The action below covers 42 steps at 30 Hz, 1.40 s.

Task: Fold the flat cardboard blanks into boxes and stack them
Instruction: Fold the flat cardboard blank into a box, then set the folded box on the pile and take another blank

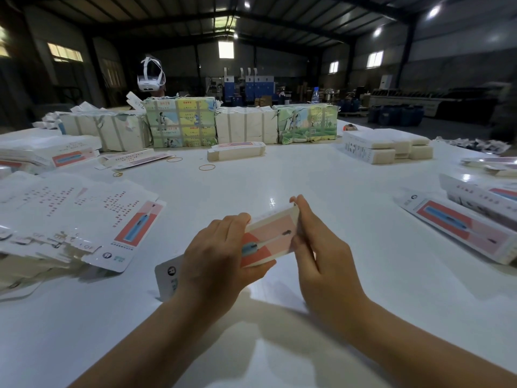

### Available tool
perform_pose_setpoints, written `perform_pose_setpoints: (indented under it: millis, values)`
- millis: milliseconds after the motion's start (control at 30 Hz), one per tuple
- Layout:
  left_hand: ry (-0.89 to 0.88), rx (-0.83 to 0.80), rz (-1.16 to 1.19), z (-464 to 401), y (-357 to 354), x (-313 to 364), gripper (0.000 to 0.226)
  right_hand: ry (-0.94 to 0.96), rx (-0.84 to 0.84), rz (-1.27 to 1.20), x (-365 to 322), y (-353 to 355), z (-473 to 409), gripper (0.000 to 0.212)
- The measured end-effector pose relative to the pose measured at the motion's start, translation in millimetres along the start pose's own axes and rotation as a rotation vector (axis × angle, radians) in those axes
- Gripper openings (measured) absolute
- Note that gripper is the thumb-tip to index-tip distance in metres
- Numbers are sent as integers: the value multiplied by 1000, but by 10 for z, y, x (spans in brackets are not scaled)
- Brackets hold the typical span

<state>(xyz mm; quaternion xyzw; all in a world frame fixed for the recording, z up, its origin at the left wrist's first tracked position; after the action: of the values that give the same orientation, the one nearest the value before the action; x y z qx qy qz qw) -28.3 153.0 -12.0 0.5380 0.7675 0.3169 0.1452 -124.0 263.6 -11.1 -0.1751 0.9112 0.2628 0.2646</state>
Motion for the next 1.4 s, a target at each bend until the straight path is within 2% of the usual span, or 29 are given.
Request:
perform_pose_setpoints:
  millis: [233, 367, 433, 533, 633, 700, 833, 900, 1100, 1233, 1300, 1367, 1400]
  values:
    - [4, -5, -89, 2, 11, 43, 66, 39, 5, 73, -8, -43, 40, 50]
    - [4, -25, -114, 3, -5, 74, 70, -60, 2, -1, 41, -27, 21, 42]
    - [-16, -24, -124, 5, -12, 122, 68, -112, 57, -38, 78, 8, -3, 40]
    - [-18, -25, -131, 3, -9, 169, 63, -25, 128, 87, 62, 43, -31, 34]
    - [-13, -37, -135, 9, -24, 169, 64, 51, 124, 189, 66, 37, -24, 40]
    - [1, -42, -127, 7, -32, 167, 67, 12, 109, 142, 76, 34, -29, 37]
    - [63, -75, -22, -23, -9, 118, 66, -194, 19, -157, 130, 8, -59, 42]
    - [109, -102, 27, -42, 17, 82, 64, -246, 16, -224, 172, 5, -55, 41]
    - [108, -143, 62, -48, -5, -9, 61, -63, -51, 55, 68, -56, -7, 53]
    - [72, -148, 65, -43, -6, -91, 60, -16, -127, 174, 132, -66, 2, 47]
    - [76, -166, 99, -52, -12, -190, 59, 16, -203, 194, 145, -115, -6, 63]
    - [50, -239, 111, -40, -46, -291, 58, 141, -298, 338, 105, -160, -30, 91]
    - [24, -290, 123, -23, -80, -329, 55, 219, -358, 437, 94, -182, -33, 99]
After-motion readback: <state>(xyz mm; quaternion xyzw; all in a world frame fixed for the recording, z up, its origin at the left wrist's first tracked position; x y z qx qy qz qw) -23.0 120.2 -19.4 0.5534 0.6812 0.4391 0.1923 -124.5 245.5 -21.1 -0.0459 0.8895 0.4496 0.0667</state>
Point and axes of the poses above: each hand's wrist, its own z-axis away from the middle knuckle, its own y-axis out of the back of the hand, x = y × z, the point moved 4 cm from there along -z, towards the middle knuckle, and after that the axes turned 5 degrees about y, right-handed, at the moved point
